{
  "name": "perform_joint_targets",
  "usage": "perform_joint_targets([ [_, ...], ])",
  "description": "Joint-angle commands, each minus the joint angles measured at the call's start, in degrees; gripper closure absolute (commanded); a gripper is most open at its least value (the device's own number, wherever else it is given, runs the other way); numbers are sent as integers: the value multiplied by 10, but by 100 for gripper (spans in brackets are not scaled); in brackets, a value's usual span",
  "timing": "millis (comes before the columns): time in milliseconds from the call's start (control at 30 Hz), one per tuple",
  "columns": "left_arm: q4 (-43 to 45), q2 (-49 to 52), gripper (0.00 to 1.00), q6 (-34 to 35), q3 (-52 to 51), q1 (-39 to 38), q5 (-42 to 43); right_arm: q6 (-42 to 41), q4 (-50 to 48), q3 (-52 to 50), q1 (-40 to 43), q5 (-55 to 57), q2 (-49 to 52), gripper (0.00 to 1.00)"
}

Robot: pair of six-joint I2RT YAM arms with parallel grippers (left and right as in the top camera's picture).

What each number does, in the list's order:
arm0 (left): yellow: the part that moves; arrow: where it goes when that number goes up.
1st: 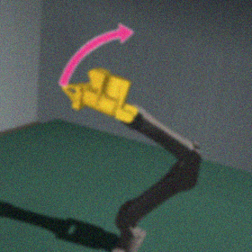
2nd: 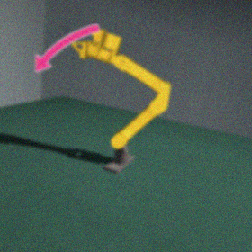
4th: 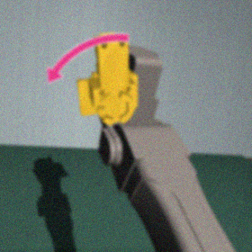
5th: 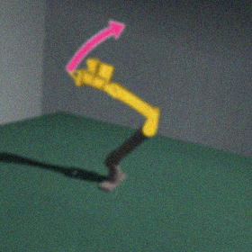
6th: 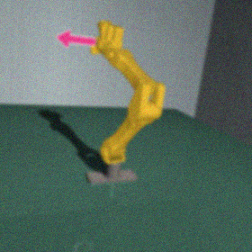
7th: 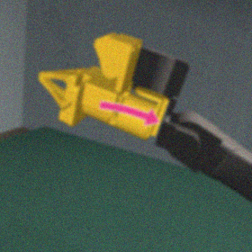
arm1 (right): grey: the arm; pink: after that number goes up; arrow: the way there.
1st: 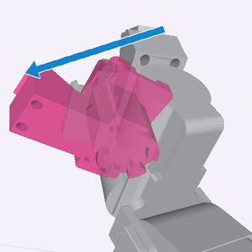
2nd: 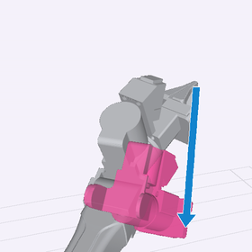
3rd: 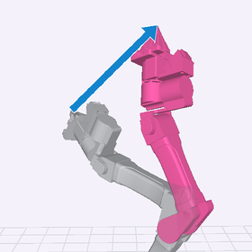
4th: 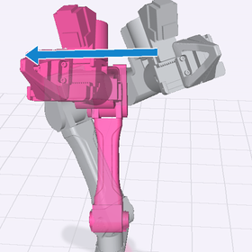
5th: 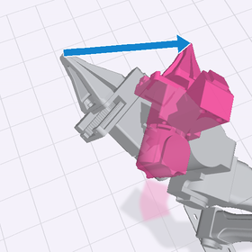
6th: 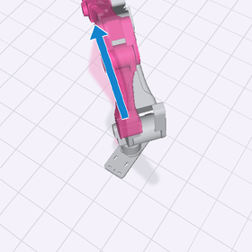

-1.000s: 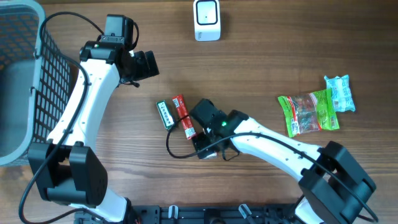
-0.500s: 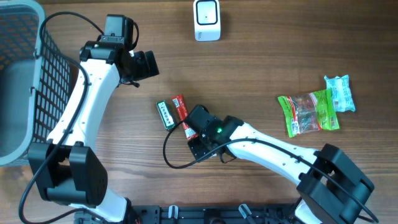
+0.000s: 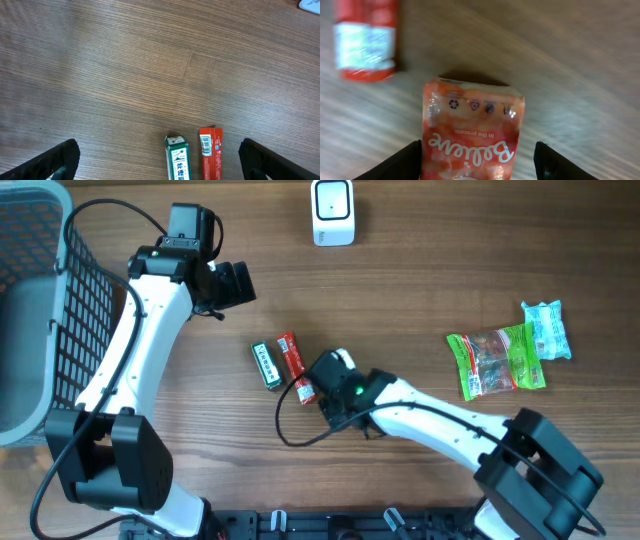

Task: Scan the item barcode
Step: 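Lower the right gripper and grasp the red tissue pack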

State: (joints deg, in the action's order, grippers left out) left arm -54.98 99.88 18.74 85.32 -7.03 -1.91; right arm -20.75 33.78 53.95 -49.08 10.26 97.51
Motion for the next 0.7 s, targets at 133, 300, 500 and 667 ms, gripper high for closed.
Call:
perform_joint_targets([
  [133,2,3,0,-3,-3,1,-7,43,-2,-2,83,78,6,27],
  [300,2,3,0,-3,-3,1,-7,75,9,37,108,41,-11,27],
  [500,2,3,0,-3,-3,1,-7,22,47,55,82,-14,-56,36],
  [667,2,3,0,-3,-3,1,-7,-45,56,35,48,36,-50,43],
])
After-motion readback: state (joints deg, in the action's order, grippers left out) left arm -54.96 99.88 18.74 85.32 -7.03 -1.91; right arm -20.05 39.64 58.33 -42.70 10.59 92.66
